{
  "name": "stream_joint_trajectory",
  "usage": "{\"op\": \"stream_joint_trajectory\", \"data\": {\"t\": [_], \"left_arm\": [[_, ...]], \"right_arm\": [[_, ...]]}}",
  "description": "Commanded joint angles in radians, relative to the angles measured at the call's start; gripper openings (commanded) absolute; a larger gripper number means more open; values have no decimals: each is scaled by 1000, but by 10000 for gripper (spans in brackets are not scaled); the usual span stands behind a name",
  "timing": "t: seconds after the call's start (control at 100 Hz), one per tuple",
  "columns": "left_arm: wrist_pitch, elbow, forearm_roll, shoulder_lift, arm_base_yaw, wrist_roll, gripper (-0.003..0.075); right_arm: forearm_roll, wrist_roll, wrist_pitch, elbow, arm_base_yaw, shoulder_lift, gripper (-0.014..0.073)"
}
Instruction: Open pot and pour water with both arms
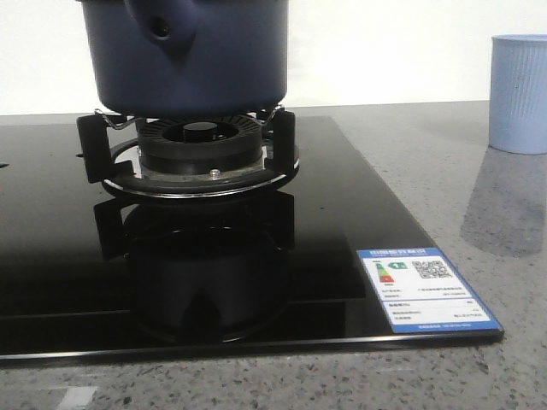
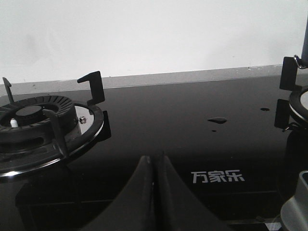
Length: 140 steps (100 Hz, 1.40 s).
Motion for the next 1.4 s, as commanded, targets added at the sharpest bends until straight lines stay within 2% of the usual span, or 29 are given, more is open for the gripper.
{"op": "stream_joint_trajectory", "data": {"t": [0.0, 0.66, 0.9, 1.14, 1.21, 1.33, 1.39], "left_arm": [[-69, 9, -7, -28, 2, -10, -20], [-69, 9, -7, -28, 2, -10, -20], [-69, 9, -7, -28, 2, -10, -20], [-69, 9, -7, -28, 2, -10, -20], [-69, 9, -7, -28, 2, -10, -20], [-69, 9, -7, -28, 2, -10, -20], [-69, 9, -7, -28, 2, -10, -20]], "right_arm": [[26, -8, 10, -26, -2, 6, -58], [26, -8, 10, -26, -2, 6, -58], [25, -8, 52, -26, -2, 6, -58], [27, -10, 17, -26, -2, 6, -58], [75, -54, -20, -26, -2, 10, -58], [228, -292, -95, -26, -2, 32, -58], [319, -357, -101, -24, -2, 48, -58]]}}
